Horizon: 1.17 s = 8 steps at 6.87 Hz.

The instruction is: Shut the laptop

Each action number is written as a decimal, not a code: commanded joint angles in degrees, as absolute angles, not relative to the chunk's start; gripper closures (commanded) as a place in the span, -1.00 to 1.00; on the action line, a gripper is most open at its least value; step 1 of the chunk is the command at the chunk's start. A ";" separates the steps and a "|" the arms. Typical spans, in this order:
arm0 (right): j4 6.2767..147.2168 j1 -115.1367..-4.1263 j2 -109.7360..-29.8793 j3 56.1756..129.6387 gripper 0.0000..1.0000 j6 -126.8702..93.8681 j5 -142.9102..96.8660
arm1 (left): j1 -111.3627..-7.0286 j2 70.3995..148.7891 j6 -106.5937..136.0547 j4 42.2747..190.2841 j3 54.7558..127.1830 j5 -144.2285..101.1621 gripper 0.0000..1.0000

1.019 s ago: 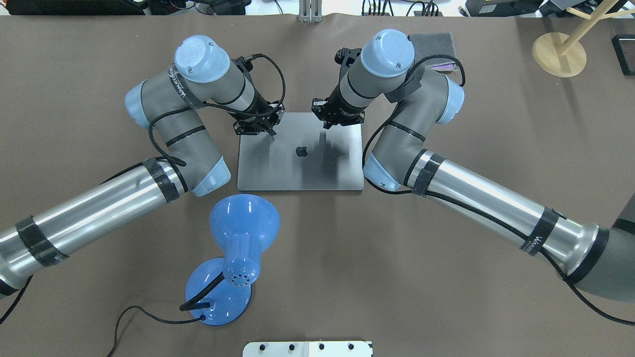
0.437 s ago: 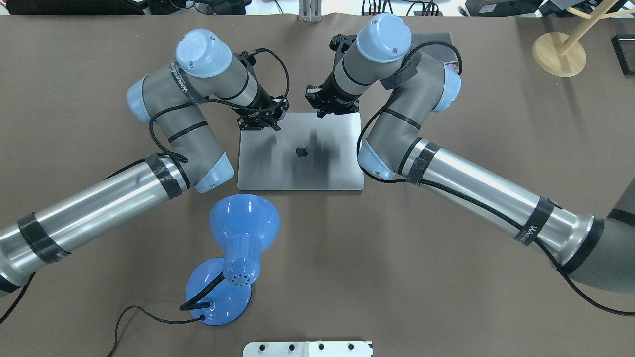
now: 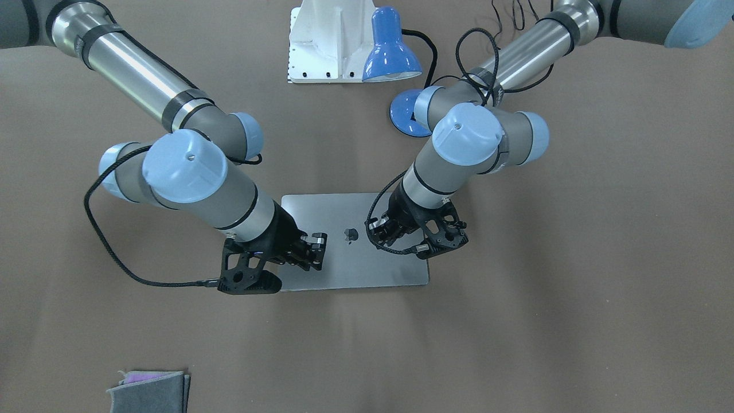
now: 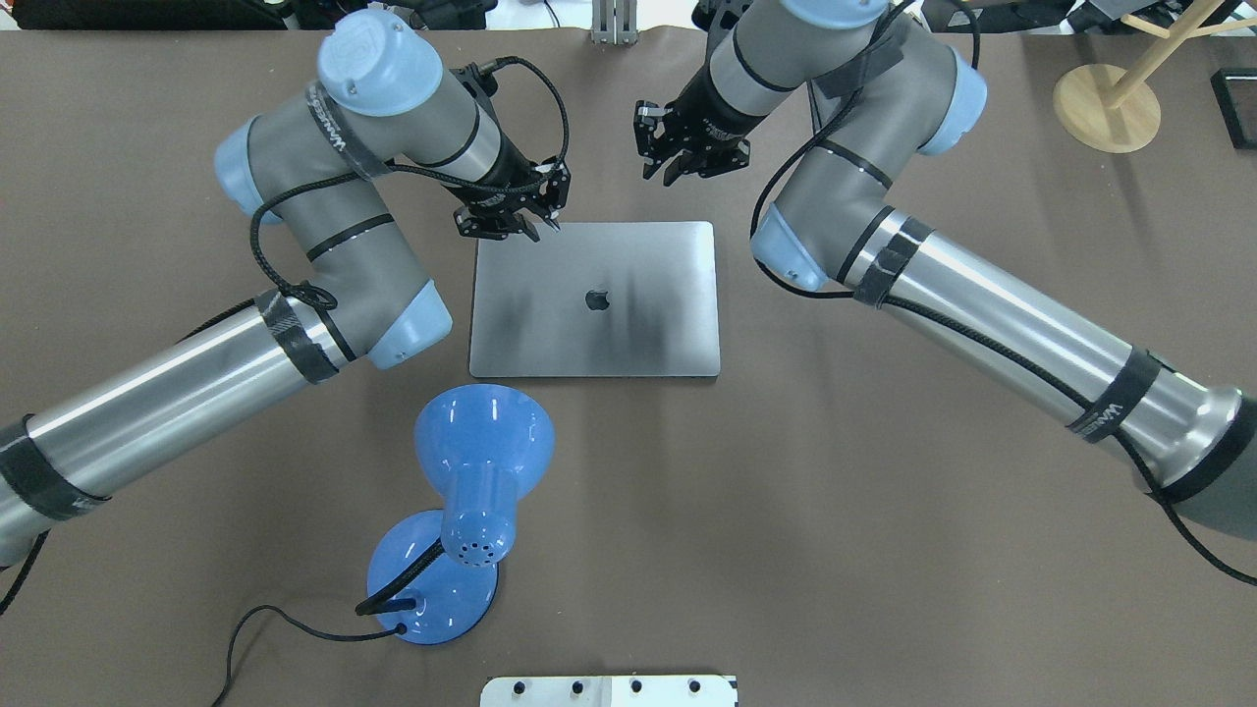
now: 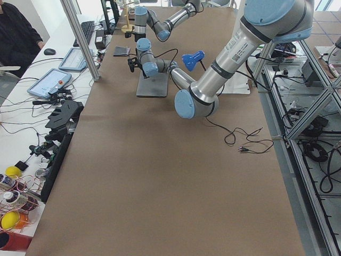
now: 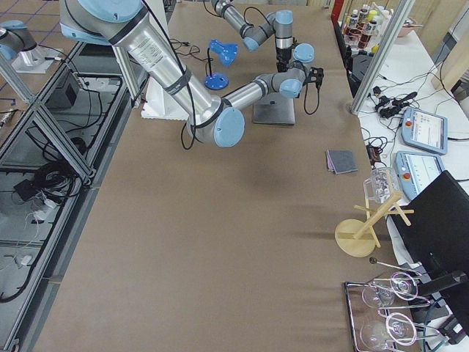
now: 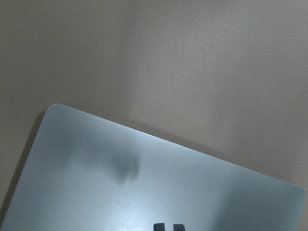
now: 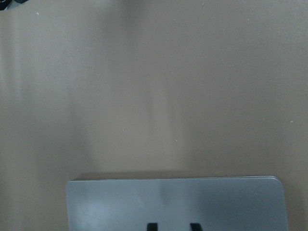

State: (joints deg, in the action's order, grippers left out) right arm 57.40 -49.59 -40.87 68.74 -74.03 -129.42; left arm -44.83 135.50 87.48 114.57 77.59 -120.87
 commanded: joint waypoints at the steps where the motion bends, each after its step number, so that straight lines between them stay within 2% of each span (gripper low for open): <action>1: 70.23 -55.00 -47.34 81.23 -1.00 -67.37 -133.50 | -51.90 130.02 81.68 102.63 89.07 -125.14 -0.97; 3: 88.77 -59.74 -54.89 94.16 -1.00 -53.43 -133.24 | -57.36 126.32 66.18 84.39 99.26 -125.16 -0.97; 4: 94.60 -62.38 -58.85 97.44 -1.00 -44.74 -132.72 | -61.22 123.51 57.22 76.63 104.36 -125.16 -0.97; 6: 101.14 -68.43 -63.69 97.30 -1.00 -26.99 -132.36 | -68.43 118.67 45.49 70.50 106.52 -125.24 -0.97; 8: 101.25 -76.34 -69.76 94.24 -1.00 -10.01 -133.85 | -75.90 109.73 30.14 71.10 106.09 -131.86 -0.97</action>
